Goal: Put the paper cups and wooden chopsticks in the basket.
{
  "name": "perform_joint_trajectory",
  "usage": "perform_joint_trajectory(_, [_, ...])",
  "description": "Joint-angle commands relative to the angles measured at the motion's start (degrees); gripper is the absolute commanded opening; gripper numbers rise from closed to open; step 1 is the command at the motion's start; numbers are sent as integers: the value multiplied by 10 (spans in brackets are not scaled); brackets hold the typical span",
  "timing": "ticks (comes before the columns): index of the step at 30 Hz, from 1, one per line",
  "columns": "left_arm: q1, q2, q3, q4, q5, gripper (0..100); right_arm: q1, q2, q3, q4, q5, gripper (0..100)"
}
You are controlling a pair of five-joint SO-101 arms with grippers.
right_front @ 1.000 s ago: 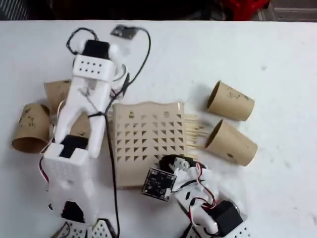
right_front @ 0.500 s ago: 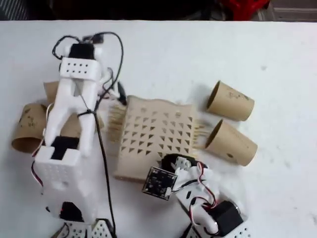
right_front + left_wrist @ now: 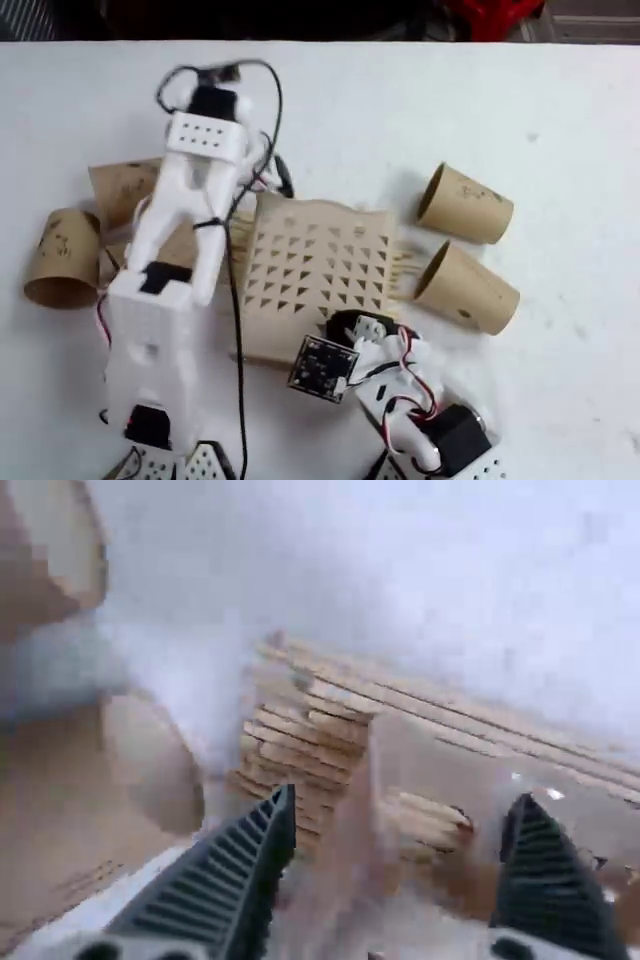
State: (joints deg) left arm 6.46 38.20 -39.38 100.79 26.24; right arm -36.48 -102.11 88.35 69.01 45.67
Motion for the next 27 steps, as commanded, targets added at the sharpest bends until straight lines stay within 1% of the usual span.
perform_joint_trajectory(1, [5, 22, -6, 18, -27, 312, 14, 22, 29, 17, 4, 16])
perform_joint_trajectory(7, [7, 21, 19, 18, -99, 107, 15, 22, 29, 17, 4, 16])
perform_joint_trajectory(9, [7, 20, 18, 18, -110, 25, 15, 22, 29, 17, 4, 16])
perform_joint_trajectory(16, [6, 0, 14, 18, -111, 20, 15, 22, 29, 17, 4, 16])
perform_joint_trajectory(24, [8, -149, 22, 18, -110, 20, 15, 22, 28, 18, 4, 17])
perform_joint_trajectory(27, [23, -179, 72, 18, -110, 24, 15, 22, 28, 18, 4, 17])
